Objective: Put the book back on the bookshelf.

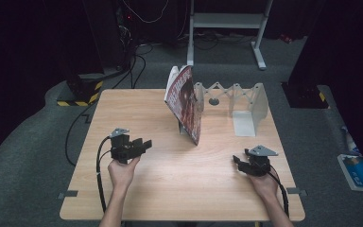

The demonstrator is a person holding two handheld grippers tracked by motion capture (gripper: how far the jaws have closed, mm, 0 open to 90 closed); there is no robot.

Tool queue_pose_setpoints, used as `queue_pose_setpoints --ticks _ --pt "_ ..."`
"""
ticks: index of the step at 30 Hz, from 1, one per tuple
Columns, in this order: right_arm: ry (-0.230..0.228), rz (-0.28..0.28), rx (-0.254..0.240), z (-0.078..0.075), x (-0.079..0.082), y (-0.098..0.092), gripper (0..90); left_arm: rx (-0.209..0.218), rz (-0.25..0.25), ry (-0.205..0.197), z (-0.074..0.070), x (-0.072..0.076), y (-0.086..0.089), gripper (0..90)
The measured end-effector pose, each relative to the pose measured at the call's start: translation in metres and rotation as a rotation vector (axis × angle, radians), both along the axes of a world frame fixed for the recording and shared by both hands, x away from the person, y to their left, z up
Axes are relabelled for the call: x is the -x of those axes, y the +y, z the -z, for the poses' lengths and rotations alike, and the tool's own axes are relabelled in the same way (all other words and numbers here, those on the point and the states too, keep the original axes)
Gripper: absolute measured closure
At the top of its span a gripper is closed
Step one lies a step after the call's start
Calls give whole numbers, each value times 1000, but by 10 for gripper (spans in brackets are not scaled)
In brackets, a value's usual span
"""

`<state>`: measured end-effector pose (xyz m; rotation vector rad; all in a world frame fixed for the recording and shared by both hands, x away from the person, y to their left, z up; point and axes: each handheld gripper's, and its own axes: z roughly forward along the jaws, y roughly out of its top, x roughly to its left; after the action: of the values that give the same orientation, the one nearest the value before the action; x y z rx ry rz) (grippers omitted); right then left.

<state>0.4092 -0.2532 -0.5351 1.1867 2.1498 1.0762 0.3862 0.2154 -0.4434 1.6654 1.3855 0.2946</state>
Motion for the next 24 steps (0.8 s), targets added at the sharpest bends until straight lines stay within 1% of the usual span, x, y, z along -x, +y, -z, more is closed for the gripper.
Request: queue_pose_setpoints --ticks 10,11,14,15,24 --pt "0 0 0 0 0 0 375 2 -10 23 13 -2 -1 493" --pt "0 0 0 0 0 0 375 -1 -12 28 15 -2 -2 493" --pt "0 0 0 0 0 0 375 -2 -12 32 17 -3 -2 493" --pt "0 0 0 0 0 0 375 -10 -14 34 19 -3 -3 493" --pt "-1 0 0 0 0 0 375 -16 -23 49 30 -5 -4 493"
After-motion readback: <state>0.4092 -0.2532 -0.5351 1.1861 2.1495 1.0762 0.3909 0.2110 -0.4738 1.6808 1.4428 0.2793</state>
